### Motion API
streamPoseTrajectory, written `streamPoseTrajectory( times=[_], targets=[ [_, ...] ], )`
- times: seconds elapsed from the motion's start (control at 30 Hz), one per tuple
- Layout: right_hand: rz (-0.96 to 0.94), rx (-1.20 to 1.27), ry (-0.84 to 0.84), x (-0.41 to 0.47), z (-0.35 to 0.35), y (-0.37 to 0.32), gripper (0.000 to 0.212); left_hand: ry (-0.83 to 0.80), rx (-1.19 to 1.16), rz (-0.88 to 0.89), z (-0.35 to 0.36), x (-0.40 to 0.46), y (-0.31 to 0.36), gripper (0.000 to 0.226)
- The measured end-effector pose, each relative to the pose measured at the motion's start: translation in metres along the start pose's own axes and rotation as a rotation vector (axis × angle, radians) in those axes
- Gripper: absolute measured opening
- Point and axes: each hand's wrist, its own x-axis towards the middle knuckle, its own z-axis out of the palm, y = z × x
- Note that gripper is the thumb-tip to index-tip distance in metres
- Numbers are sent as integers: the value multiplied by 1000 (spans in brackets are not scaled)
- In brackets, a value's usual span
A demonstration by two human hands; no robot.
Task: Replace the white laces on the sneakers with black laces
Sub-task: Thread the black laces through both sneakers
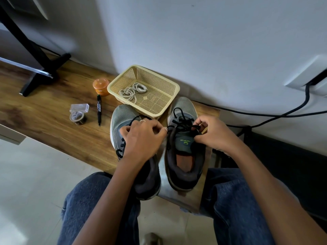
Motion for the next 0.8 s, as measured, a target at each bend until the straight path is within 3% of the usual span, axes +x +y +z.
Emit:
streamPoseTrajectory(
  times=[0.07,0.17,0.23,0.33,0.43,0.57,0.67,0.8],
  targets=[
    [1,-10,-1,0,0,0,26,12,7,0,-1,1,0,18],
    [-2,-10,-4,0,1,0,27,-130,123,19,-1,1,0,26],
    [-1,-13,-1,0,1,0,27,-137,139,16,-1,1,0,25],
    [4,-26,6,0,0,-1,28,61,-109,-60,-8,7,1,31],
    [9,-23,14,-1,0,-2,29,224,-617,-133,-21,9,4,35],
    [8,-27,6,0,1,-1,28,349,-1102,-42,-29,7,10,37],
    [-29,-43,78,2,4,-1,25,294,-1160,74,-27,5,15,30],
    [-295,53,333,-1,11,-16,26,79,-1002,199,-15,0,29,23]
  ],
)
